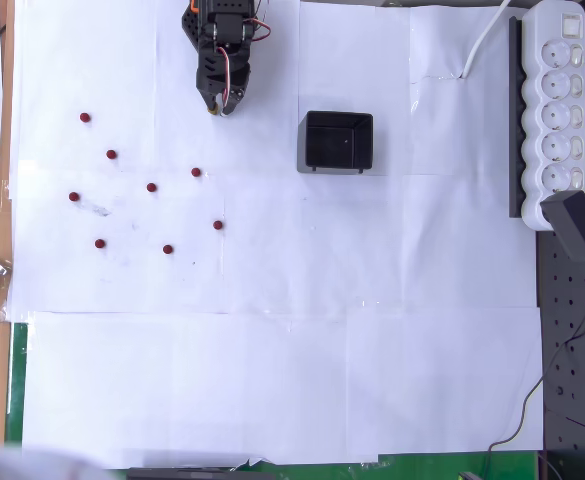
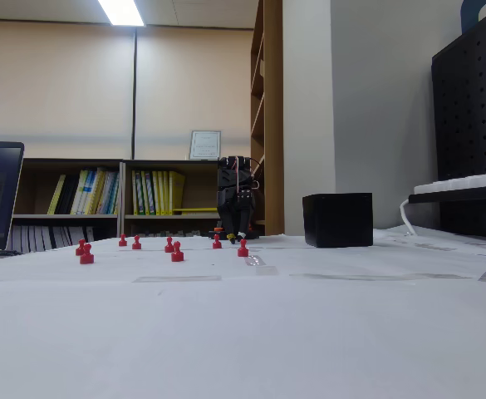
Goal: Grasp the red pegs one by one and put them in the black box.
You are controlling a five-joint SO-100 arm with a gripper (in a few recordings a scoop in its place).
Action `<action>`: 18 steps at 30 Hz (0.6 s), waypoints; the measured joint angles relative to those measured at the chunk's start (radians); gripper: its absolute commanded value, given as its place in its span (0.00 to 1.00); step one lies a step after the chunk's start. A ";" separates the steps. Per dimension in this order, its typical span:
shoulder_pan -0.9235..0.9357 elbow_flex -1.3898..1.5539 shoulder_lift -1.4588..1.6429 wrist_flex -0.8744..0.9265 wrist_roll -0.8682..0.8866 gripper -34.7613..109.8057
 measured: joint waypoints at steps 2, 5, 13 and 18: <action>0.000 0.000 0.000 0.000 0.000 0.24; -0.009 0.000 0.000 0.000 0.000 0.24; -0.049 0.000 0.009 0.000 0.015 0.24; 0.032 0.000 0.101 -0.067 0.270 0.24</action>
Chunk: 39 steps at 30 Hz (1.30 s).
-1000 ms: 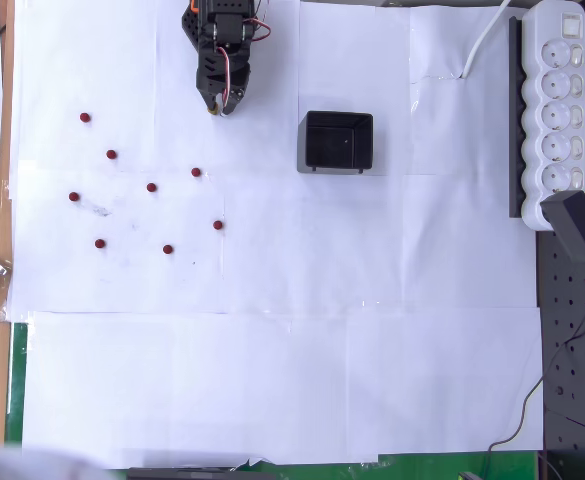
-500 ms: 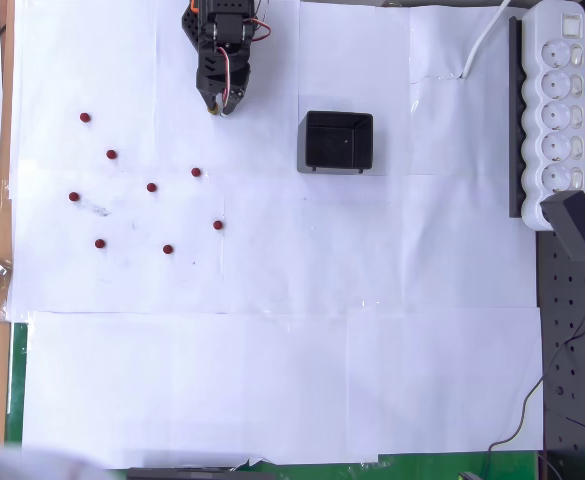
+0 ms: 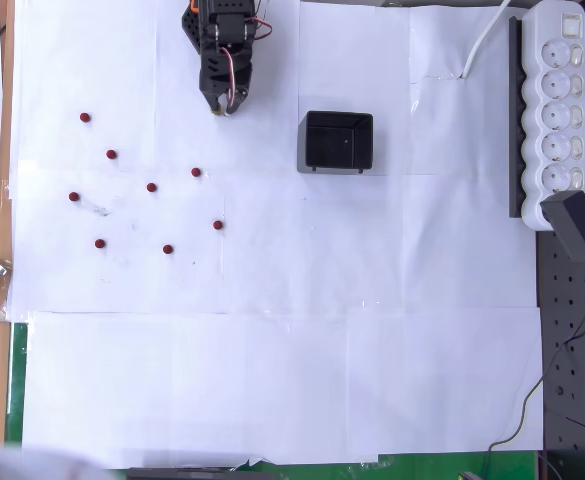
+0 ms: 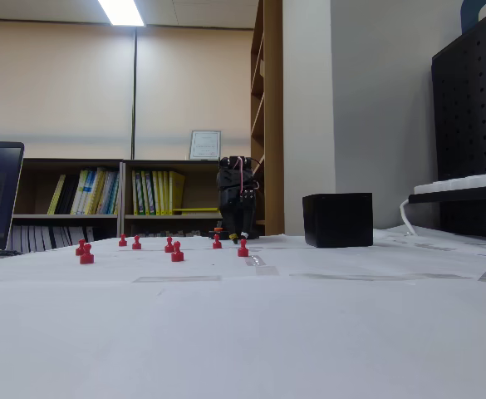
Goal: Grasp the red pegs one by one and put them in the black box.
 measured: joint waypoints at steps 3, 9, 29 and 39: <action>0.067 0.025 0.066 -0.087 0.040 0.24; 0.207 0.048 0.198 -0.249 0.054 0.25; 0.830 0.015 0.891 -1.241 0.216 0.26; 0.887 0.026 1.232 -1.651 0.164 0.26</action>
